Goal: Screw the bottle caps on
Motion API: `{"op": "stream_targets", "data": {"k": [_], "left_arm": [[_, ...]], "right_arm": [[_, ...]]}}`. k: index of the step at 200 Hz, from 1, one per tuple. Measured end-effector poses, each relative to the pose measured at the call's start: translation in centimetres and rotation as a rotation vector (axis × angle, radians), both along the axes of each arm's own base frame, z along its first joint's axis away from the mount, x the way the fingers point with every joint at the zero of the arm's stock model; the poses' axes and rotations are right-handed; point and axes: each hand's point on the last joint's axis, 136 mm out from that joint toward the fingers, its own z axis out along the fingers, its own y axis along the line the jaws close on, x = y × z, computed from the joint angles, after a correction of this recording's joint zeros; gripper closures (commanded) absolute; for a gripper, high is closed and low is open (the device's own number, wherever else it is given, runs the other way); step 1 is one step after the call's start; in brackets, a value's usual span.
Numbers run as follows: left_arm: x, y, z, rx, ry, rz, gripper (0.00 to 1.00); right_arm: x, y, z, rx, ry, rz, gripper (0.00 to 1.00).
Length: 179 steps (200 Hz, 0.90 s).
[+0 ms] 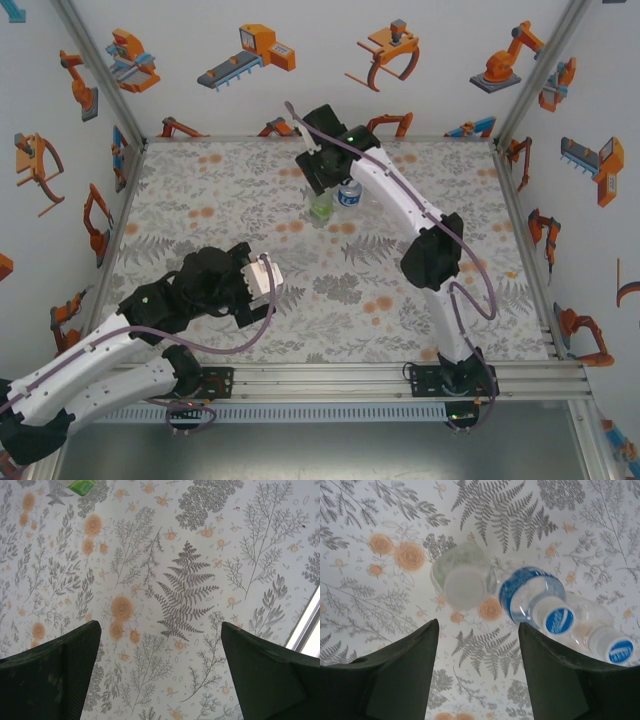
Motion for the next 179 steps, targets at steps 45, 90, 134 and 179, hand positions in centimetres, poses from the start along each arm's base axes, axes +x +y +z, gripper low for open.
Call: {"op": "stream_targets", "data": {"k": [45, 90, 134, 179], "left_arm": [[2.6, -0.5, -1.1, -0.038, -0.012, 0.121, 0.03], [7.7, 0.6, -3.4, -0.038, 0.000, 0.326, 0.03], [12.6, 3.4, -5.8, -0.037, 0.002, 0.530, 0.03], [17.2, 9.0, -9.0, -0.049, 0.026, 0.774, 0.03]], "right_arm": [[-3.2, -5.4, 4.0, 0.007, -0.072, -0.064, 0.30], [-5.3, -12.9, 4.5, 0.008, -0.138, -0.212, 0.17], [-7.1, -20.9, 0.3, 0.004, -0.130, -0.406, 0.01], [-7.7, -27.9, -3.4, 0.049, -0.167, -0.608, 0.01]]}}
